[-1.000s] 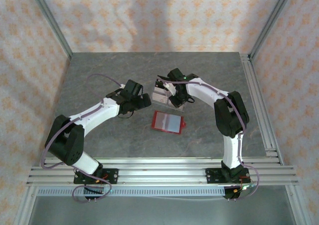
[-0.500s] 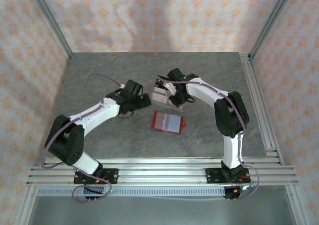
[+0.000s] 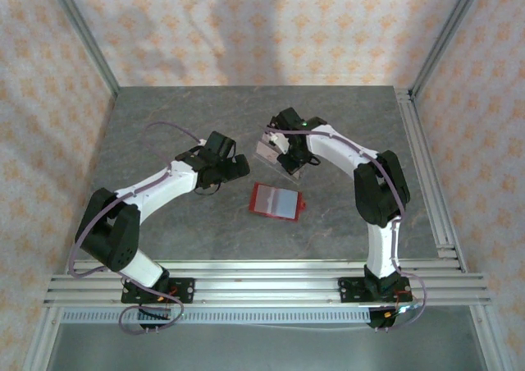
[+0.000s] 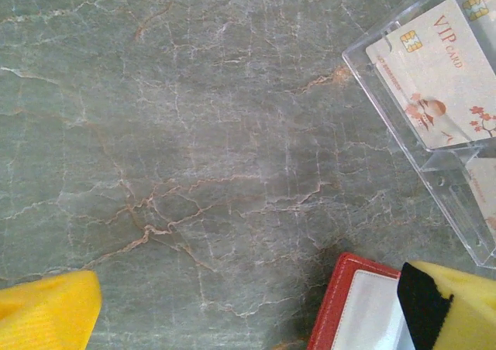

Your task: Put the credit cards into the card holder

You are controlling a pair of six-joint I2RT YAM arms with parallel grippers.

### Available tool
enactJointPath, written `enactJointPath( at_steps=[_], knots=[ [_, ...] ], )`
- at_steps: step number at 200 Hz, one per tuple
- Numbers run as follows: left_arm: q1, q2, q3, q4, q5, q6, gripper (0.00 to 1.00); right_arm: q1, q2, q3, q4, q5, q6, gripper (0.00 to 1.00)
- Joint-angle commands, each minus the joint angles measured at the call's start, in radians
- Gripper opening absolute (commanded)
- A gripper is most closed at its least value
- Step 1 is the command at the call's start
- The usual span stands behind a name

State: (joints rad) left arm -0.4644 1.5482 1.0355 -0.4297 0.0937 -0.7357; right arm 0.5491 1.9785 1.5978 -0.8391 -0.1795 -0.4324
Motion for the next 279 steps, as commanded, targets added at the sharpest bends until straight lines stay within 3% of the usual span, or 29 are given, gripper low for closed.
enactJointPath(
  at_steps=[1, 62, 105, 159, 207, 240, 279],
  knots=[
    [-0.003, 0.014, 0.032, 0.005, 0.005, 0.001, 1.00, 0.008, -0.021, 0.059, -0.066, -0.003, -0.028, 0.00],
    [-0.003, 0.019, 0.045, -0.023, 0.008, 0.030, 1.00, 0.020, -0.110, 0.117, -0.105, -0.069, -0.002, 0.00],
    [-0.041, 0.010, 0.044, -0.066, -0.002, 0.103, 1.00, 0.023, -0.270, 0.036, -0.048, -0.112, 0.140, 0.00],
    [-0.176, 0.054, 0.061, -0.099, -0.103, 0.167, 1.00, 0.025, -0.533, -0.316, 0.161, -0.118, 0.509, 0.00],
    [-0.261, 0.103, 0.102, -0.144, -0.235, 0.239, 1.00, 0.025, -0.773, -0.713, 0.510, -0.189, 0.909, 0.00],
    [-0.283, 0.143, 0.112, -0.159, -0.276, 0.267, 1.00, 0.025, -0.837, -0.901, 0.725, -0.220, 1.078, 0.00],
    [-0.288, 0.182, 0.116, -0.138, -0.286, 0.277, 1.00, 0.025, -0.807, -1.007, 0.881, -0.264, 1.167, 0.00]
  ],
)
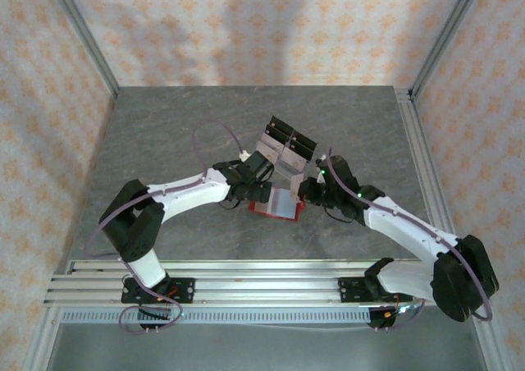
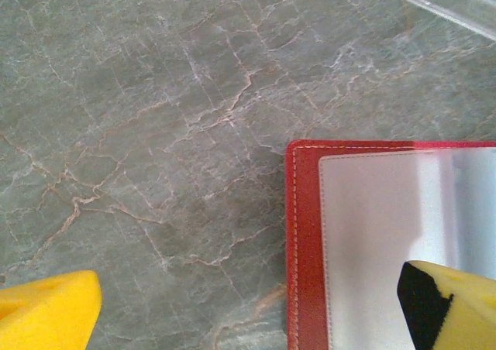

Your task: Put the credit cards into the card holder

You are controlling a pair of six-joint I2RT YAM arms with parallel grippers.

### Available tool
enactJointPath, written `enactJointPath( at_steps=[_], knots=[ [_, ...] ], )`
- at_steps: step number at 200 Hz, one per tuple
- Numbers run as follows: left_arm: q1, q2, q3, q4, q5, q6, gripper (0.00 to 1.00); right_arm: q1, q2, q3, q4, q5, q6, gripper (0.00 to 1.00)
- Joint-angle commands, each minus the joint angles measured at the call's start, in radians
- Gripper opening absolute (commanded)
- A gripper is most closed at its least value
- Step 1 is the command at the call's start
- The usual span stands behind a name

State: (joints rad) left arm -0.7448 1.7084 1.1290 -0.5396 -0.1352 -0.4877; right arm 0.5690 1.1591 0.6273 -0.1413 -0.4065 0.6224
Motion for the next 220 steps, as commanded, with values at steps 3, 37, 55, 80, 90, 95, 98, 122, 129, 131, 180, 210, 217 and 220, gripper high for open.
enactJointPath(
  at_steps=[3, 37, 55, 80, 90, 95, 98, 122, 129, 131, 180, 210, 217, 220],
  knots=[
    [-0.008, 0.025, 0.022, -0.026, -0.058, 0.029, 1.00, 0.005, 0.014, -0.041, 0.192, -0.040, 0.115, 0.00],
    [-0.010, 0.057, 0.020, -0.017, -0.069, 0.039, 1.00, 0.005, 0.056, -0.084, 0.285, -0.068, 0.145, 0.00],
    [-0.011, 0.074, 0.020, -0.023, -0.090, 0.037, 1.00, 0.006, 0.081, -0.092, 0.312, -0.082, 0.150, 0.00],
    [-0.011, 0.102, 0.030, -0.058, -0.144, 0.019, 1.00, 0.006, 0.111, -0.100, 0.337, -0.093, 0.152, 0.00],
    [-0.011, 0.112, 0.034, -0.076, -0.165, 0.014, 1.00, 0.008, 0.122, -0.103, 0.348, -0.100, 0.152, 0.00],
    [-0.012, 0.116, 0.035, -0.078, -0.168, 0.012, 1.00, 0.008, 0.126, -0.104, 0.353, -0.103, 0.153, 0.00],
    [-0.011, 0.118, 0.033, -0.080, -0.169, 0.010, 1.00, 0.008, 0.129, -0.105, 0.354, -0.104, 0.152, 0.00],
    [-0.011, 0.122, 0.021, -0.085, -0.170, -0.007, 1.00, 0.011, 0.147, -0.109, 0.371, -0.115, 0.146, 0.00],
    [-0.011, 0.121, 0.016, -0.084, -0.170, -0.014, 1.00, 0.013, 0.151, -0.110, 0.374, -0.118, 0.142, 0.00],
    [-0.011, 0.120, 0.014, -0.085, -0.169, -0.015, 1.00, 0.014, 0.153, -0.110, 0.375, -0.118, 0.141, 0.00],
    [-0.026, 0.099, -0.038, -0.077, -0.139, -0.077, 1.00, 0.023, 0.190, -0.139, 0.481, -0.153, 0.135, 0.00],
    [-0.037, 0.085, -0.059, -0.081, -0.133, -0.104, 1.00, 0.029, 0.215, -0.148, 0.517, -0.154, 0.127, 0.00],
    [-0.037, 0.083, -0.061, -0.082, -0.134, -0.108, 1.00, 0.028, 0.216, -0.154, 0.523, -0.147, 0.127, 0.00],
    [-0.038, 0.082, -0.061, -0.083, -0.135, -0.110, 1.00, 0.028, 0.216, -0.157, 0.526, -0.145, 0.127, 0.00]
  ],
)
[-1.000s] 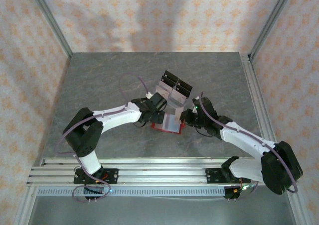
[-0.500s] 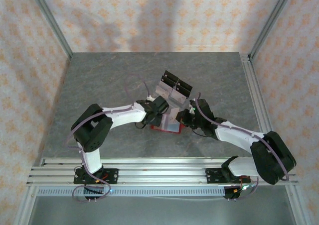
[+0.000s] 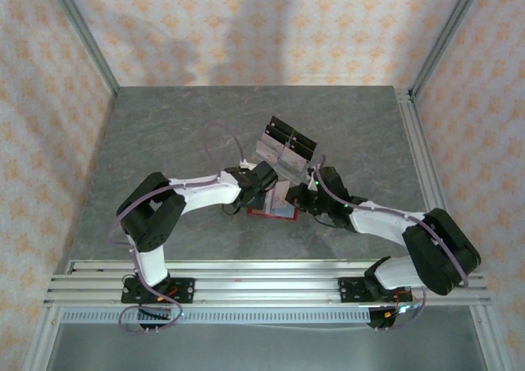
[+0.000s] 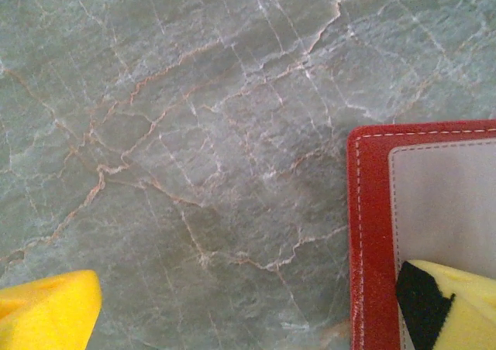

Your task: Put the credit cards into the card holder

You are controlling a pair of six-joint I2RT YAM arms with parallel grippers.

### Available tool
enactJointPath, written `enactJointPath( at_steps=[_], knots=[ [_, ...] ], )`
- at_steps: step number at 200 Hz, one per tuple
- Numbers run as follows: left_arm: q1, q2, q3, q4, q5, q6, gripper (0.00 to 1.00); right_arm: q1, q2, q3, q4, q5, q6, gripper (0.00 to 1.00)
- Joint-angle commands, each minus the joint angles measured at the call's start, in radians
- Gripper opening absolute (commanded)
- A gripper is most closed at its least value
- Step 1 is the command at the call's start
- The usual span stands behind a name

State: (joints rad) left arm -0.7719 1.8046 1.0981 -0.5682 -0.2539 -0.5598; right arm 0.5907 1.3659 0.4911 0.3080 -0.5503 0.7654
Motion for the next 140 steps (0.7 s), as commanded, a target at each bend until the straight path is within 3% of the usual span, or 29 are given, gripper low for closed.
enactJointPath(
  at_steps=[1, 140],
  knots=[
    [-0.012, -0.014, -0.030, -0.055, -0.016, -0.038, 1.00, 0.006, 0.010, -0.021, 0.078, 0.000, -0.017, 0.00],
    [-0.012, 0.007, 0.016, -0.113, -0.068, -0.043, 1.00, 0.006, 0.080, -0.081, 0.233, -0.007, -0.045, 0.00]
  ],
)
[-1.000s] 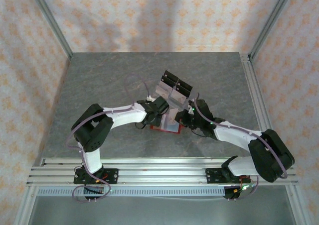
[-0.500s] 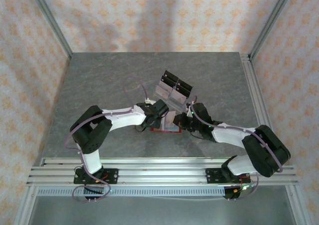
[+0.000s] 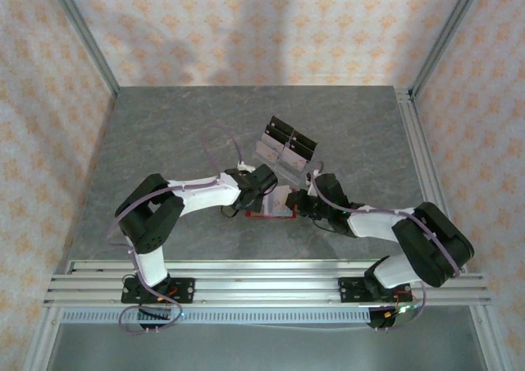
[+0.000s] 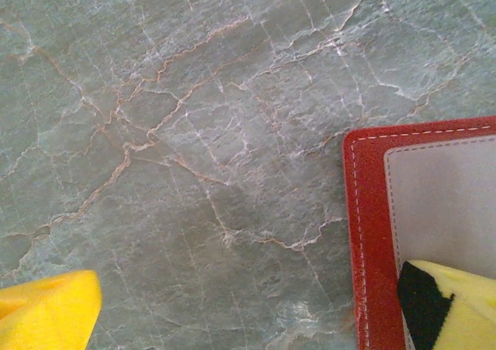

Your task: Put the credit cards into the card holder

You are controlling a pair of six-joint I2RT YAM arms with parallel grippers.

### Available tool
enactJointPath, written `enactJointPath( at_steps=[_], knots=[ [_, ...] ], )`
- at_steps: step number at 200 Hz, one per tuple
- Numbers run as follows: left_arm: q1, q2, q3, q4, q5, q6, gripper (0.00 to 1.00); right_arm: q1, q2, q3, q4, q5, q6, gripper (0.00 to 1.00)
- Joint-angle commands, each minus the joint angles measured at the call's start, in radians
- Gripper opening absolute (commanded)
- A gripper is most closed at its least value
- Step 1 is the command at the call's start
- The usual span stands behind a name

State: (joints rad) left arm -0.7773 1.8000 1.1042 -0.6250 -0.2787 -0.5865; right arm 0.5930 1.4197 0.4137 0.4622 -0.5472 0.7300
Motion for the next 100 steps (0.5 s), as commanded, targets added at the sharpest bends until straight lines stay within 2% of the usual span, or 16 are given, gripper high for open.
enactJointPath(
  at_steps=[1, 100],
  knots=[
    [-0.006, 0.012, 0.010, -0.056, -0.044, -0.016, 1.00, 0.004, 0.027, -0.004, 0.081, -0.011, -0.009, 0.00],
    [-0.007, 0.022, 0.017, -0.051, -0.039, -0.013, 1.00, 0.004, 0.130, 0.011, 0.202, -0.103, 0.047, 0.00]
  ],
)
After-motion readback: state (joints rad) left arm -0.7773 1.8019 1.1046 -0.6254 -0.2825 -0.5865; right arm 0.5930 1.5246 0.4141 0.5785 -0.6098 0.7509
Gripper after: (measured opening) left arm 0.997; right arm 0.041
